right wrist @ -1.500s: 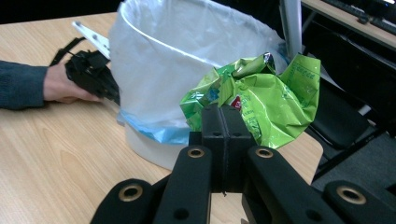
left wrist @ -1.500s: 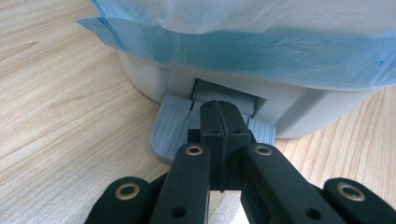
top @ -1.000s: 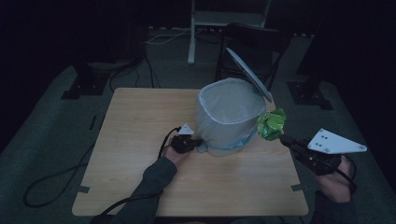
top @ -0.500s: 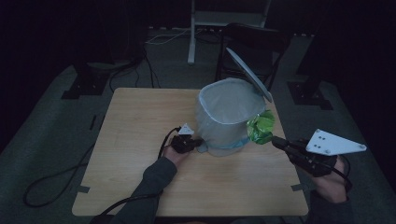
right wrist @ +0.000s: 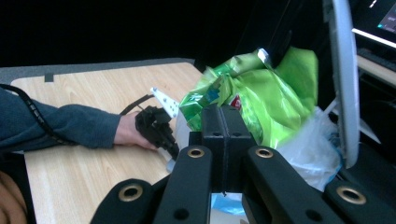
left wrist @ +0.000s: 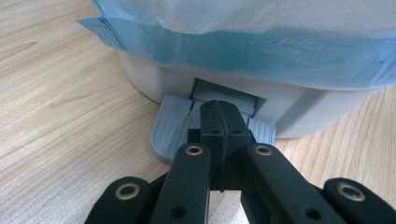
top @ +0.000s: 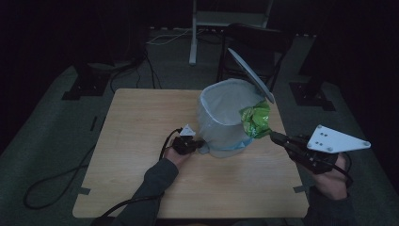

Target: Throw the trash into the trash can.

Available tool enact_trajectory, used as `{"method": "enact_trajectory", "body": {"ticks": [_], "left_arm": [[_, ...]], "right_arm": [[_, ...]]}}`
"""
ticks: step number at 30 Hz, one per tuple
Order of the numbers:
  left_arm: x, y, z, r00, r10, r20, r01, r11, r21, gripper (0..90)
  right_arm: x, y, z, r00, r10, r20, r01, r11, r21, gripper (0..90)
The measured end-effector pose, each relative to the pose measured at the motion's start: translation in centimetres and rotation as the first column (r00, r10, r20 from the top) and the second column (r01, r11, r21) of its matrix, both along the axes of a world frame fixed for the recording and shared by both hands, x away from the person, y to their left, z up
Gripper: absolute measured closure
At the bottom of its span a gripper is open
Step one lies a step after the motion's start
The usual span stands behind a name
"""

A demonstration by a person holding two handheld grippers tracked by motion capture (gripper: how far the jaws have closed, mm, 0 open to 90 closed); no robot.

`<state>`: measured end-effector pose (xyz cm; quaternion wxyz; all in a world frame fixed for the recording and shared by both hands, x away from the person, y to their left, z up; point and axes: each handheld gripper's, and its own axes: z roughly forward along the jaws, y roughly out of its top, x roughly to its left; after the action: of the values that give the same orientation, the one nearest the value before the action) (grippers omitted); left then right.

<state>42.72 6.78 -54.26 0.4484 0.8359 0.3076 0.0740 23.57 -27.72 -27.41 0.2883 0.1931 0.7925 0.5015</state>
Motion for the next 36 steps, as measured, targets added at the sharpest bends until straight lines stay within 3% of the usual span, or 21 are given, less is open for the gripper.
{"method": "enact_trajectory", "body": {"ticks": [8, 36], "left_arm": [[0.0, 0.0, 0.0, 1.0, 0.0, 0.001, 0.0, 1.0, 0.0, 90.0], [0.0, 0.0, 0.0, 1.0, 0.0, 0.0, 0.0, 1.0, -0.001, 90.0]], "right_arm": [[-0.3, 0.0, 0.9, 0.9995, 0.0, 0.032, 0.0, 1.0, 0.007, 90.0], [5.1, 2.4, -0.4, 0.999, -0.024, 0.038, 0.023, 0.9991, 0.037, 90.0]]}}
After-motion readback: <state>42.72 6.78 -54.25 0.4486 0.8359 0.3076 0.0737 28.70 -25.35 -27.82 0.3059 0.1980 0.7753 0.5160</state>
